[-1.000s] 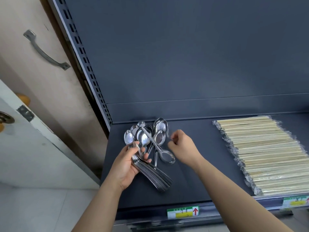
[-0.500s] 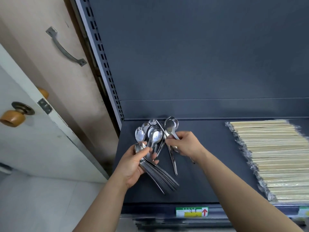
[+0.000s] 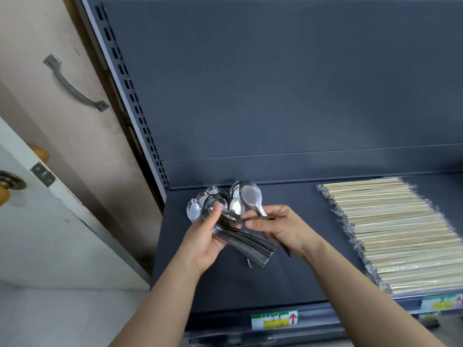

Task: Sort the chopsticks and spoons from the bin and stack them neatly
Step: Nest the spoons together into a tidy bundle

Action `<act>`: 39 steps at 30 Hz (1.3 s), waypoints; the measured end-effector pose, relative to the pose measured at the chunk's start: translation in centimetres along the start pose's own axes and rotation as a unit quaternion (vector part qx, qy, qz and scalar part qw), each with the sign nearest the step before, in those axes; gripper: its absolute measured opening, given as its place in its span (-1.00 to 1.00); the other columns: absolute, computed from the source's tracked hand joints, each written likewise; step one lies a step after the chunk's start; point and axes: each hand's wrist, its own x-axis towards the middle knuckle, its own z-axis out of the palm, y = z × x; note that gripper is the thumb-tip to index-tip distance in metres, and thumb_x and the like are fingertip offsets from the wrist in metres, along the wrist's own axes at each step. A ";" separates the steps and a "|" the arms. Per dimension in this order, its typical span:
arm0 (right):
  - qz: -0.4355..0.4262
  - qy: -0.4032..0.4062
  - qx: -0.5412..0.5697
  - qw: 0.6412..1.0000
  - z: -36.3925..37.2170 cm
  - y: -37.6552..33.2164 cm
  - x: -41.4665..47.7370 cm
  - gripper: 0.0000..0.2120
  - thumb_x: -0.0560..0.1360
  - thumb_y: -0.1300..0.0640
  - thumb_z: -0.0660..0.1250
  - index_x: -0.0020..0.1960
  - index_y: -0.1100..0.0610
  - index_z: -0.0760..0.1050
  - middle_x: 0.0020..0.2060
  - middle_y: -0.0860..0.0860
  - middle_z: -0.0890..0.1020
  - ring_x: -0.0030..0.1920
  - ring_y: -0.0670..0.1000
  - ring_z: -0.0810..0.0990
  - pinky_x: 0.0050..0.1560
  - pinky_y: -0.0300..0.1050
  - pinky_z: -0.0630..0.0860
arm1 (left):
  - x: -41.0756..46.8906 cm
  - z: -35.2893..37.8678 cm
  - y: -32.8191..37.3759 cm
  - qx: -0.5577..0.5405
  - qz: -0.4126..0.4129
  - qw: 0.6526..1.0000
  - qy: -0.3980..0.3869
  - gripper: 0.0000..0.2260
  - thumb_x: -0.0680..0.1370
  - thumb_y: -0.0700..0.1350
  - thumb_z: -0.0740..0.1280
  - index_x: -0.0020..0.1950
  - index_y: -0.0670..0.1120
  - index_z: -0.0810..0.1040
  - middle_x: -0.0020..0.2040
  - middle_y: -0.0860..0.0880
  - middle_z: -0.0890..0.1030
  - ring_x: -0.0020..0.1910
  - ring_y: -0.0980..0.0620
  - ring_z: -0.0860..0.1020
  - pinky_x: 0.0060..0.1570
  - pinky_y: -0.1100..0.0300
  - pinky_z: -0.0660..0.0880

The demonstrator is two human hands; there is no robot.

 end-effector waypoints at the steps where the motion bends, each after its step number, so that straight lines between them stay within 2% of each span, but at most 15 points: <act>1: 0.005 -0.025 0.013 1.000 0.0 0.3 -0.2 -0.79 0.42 0.34 0.42 0.06 0.28 0.61 -0.18 0.13 0.71 -0.35 -0.09 0.63 -0.27 -0.24 0.48 | 0.1 0.0 0.0 0.008 0.002 1.000 -0.014 -0.73 0.53 -0.01 0.30 0.04 -0.20 0.61 0.02 -0.24 0.65 -0.12 -0.08 0.65 0.00 0.02 0.61; 3: 0.007 -0.054 -0.015 0.998 0.0 0.5 -0.6 -0.73 0.44 0.33 0.41 0.14 0.26 0.60 -0.03 0.18 0.68 -0.43 -0.13 0.52 -0.40 -0.30 0.41 | 0.1 0.2 0.0 0.026 0.004 0.999 -0.032 -0.73 0.56 -0.02 0.25 -0.14 -0.11 0.69 -0.10 -0.15 0.68 -0.14 -0.07 0.67 -0.04 0.05 0.61; 5: 0.000 -0.079 -0.082 0.993 -0.6 0.5 -0.7 -0.69 0.49 0.36 0.35 0.20 0.17 0.59 -0.11 0.05 0.64 -0.47 -0.16 0.31 -0.49 -0.33 0.21 | 0.1 0.3 0.0 0.029 0.000 0.999 -0.033 -0.72 0.57 0.00 0.25 -0.19 -0.07 0.68 -0.16 -0.13 0.67 -0.17 -0.09 0.65 -0.06 0.03 0.59; 7: 0.006 -0.104 -0.152 0.983 -1.5 0.4 -0.8 -0.62 0.53 0.37 0.28 0.18 -0.03 0.60 -0.15 -0.04 0.58 -0.37 -0.14 0.27 -0.40 -0.29 0.16 | 0.0 0.1 0.0 0.018 -0.003 1.000 -0.012 -0.80 0.55 -0.01 0.29 -0.05 -0.11 0.62 -0.16 -0.14 0.62 -0.17 -0.11 0.61 -0.07 -0.01 0.59; 9: 0.024 -0.120 -0.180 0.976 -2.2 0.3 -0.9 -0.60 0.53 0.39 0.19 0.12 -0.04 0.60 -0.28 -0.05 0.51 -0.36 -0.09 0.21 -0.34 -0.19 0.14 | 0.0 -0.2 -0.1 0.007 -0.010 1.000 0.004 -0.78 0.54 -0.05 0.33 0.10 -0.15 0.55 -0.15 -0.13 0.62 -0.12 -0.10 0.61 -0.10 -0.02 0.61; 12: 0.064 -0.123 -0.128 0.982 -2.3 0.4 -0.7 -0.70 0.51 0.40 0.13 0.03 0.13 0.56 -0.37 -0.11 0.49 -0.41 -0.12 0.30 -0.31 -0.17 0.22 | -0.3 -0.3 -0.2 0.017 -0.023 1.000 0.005 -0.80 0.54 -0.08 0.34 0.09 -0.15 0.58 -0.10 -0.16 0.65 -0.10 -0.09 0.62 -0.15 0.03 0.63; 19: -0.005 -0.071 -0.216 0.974 -0.3 0.8 -0.4 -0.60 0.58 0.34 0.20 -0.03 -0.14 0.63 -0.29 -0.16 0.65 -0.28 -0.21 0.47 -0.16 -0.33 0.42 | -0.5 -0.8 -0.2 0.050 -0.019 0.998 0.029 -0.71 0.54 -0.11 0.35 0.23 -0.20 0.51 0.03 -0.22 0.66 0.01 -0.16 0.63 0.03 -0.05 0.60; 21: -0.023 -0.051 -0.262 0.964 0.6 1.4 -0.2 -0.70 0.56 0.30 0.25 0.05 -0.01 0.67 -0.11 -0.08 0.69 -0.15 -0.26 0.52 0.05 -0.35 0.44 | -0.7 -1.0 -0.3 0.066 -0.020 0.997 0.024 -0.70 0.56 -0.10 0.33 0.22 -0.22 0.49 0.08 -0.30 0.64 -0.06 -0.17 0.64 -0.03 -0.01 0.62; 23: -0.042 -0.062 -0.329 0.941 1.3 1.9 -0.1 -0.77 0.57 0.25 0.27 0.15 0.13 0.63 -0.10 -0.19 0.61 -0.07 -0.32 0.54 0.16 -0.45 0.37 | -0.9 -1.2 -0.3 0.075 -0.022 0.997 0.024 -0.72 0.56 -0.11 0.33 0.21 -0.21 0.49 0.06 -0.29 0.65 -0.11 -0.14 0.66 -0.15 0.04 0.63; 26: 0.007 -0.088 -0.314 0.945 1.7 1.9 0.2 -0.77 0.58 0.05 0.27 0.14 0.05 0.64 -0.05 -0.01 0.64 0.01 -0.11 0.57 0.27 -0.14 0.43 | -1.2 -2.0 -0.2 0.061 -0.010 0.997 0.039 -0.74 0.53 -0.12 0.36 0.16 -0.21 0.50 -0.02 -0.20 0.65 -0.20 -0.09 0.65 -0.24 0.06 0.60; 29: 0.043 0.056 -0.241 0.968 1.3 2.3 1.6 -0.71 0.55 -0.01 0.28 -0.02 0.21 0.60 -0.22 0.06 0.63 -0.23 -0.03 0.54 0.05 0.10 0.54 | -1.6 -3.0 0.0 0.049 0.008 0.997 0.054 -0.80 0.54 -0.12 0.35 0.12 -0.17 0.50 -0.02 -0.20 0.61 -0.20 -0.08 0.61 -0.18 0.02 0.57; 31: 0.041 0.119 -0.399 0.908 1.6 2.7 2.4 -0.69 0.45 -0.09 0.37 -0.03 0.16 0.52 -0.21 -0.01 0.61 -0.22 0.01 0.56 -0.16 -0.01 0.50 | -1.8 -3.6 0.1 0.032 0.008 0.998 0.057 -0.87 0.56 -0.13 0.32 0.07 -0.14 0.49 -0.06 -0.18 0.60 -0.17 -0.10 0.61 -0.16 0.00 0.58; 33: 0.050 0.113 -0.528 0.840 2.6 3.1 2.8 -0.72 0.40 -0.04 0.37 -0.03 0.13 0.45 -0.15 0.00 0.58 -0.18 0.08 0.53 -0.22 -0.12 0.43 | -1.8 -4.2 0.3 0.014 0.000 0.998 0.067 -0.89 0.57 -0.13 0.32 0.06 -0.12 0.48 -0.07 -0.17 0.60 -0.10 -0.14 0.64 -0.15 -0.03 0.62; 36: 0.044 0.114 -0.592 0.796 3.1 3.8 3.5 -0.95 0.40 0.17 0.22 -0.19 0.15 0.38 -0.25 0.05 0.48 -0.25 0.15 0.42 -0.28 -0.13 0.33 | -1.7 -4.7 0.5 0.004 -0.006 0.996 0.086 -0.81 0.55 -0.14 0.35 0.13 -0.16 0.48 -0.04 -0.20 0.61 -0.04 -0.20 0.64 -0.14 -0.07 0.62; 39: 0.020 0.152 -0.514 0.844 2.0 4.0 3.5 -0.86 0.36 0.24 0.18 -0.37 0.16 0.32 -0.44 0.03 0.40 -0.38 0.09 0.34 -0.42 -0.15 0.27 | -1.6 -4.7 0.7 0.009 -0.008 0.995 0.096 -0.72 0.55 -0.15 0.36 0.21 -0.21 0.47 0.01 -0.22 0.61 -0.04 -0.19 0.64 -0.10 -0.11 0.62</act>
